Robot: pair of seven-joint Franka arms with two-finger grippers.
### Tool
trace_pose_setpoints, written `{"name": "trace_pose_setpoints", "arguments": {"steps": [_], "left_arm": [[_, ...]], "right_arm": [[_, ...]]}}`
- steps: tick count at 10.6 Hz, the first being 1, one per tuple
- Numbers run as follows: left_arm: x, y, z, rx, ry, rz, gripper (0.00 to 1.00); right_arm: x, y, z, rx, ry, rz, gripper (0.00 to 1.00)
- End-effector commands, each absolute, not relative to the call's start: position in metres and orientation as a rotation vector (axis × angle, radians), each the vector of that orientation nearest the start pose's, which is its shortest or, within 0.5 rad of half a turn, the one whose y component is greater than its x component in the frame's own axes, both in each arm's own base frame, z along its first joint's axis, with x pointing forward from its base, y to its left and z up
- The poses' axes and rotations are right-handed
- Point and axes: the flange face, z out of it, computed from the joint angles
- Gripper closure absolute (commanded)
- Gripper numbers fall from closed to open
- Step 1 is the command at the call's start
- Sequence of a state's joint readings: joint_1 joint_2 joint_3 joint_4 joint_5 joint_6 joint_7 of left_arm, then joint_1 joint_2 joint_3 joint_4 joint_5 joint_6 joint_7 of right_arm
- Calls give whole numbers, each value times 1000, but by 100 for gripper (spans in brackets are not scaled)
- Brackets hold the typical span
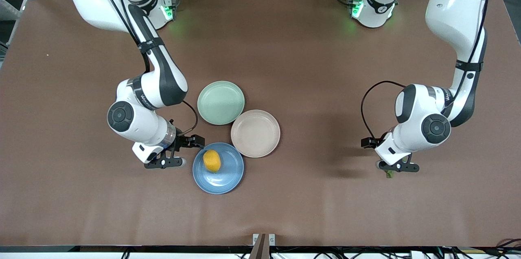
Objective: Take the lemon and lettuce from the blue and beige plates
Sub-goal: 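Lower the right gripper onto the lemon and grasp it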
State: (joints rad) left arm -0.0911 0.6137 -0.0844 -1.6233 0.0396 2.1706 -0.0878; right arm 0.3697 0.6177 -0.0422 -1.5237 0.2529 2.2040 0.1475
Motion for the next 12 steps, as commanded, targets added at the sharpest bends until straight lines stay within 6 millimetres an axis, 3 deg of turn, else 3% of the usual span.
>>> {"name": "trace_pose_setpoints", "arguments": {"steps": [1,8,12], "left_arm": [[674,-113,261,-3131,128,96,0],[677,-108,270,-3133,118,73,0],[677,-102,308,-3131,118,29,0]], "right_arm": [[670,251,298,-2939,-63,-13,0],[676,271,266,-2921,-47,-159,0],[674,287,249,-2914,-17,-212,0]]}}
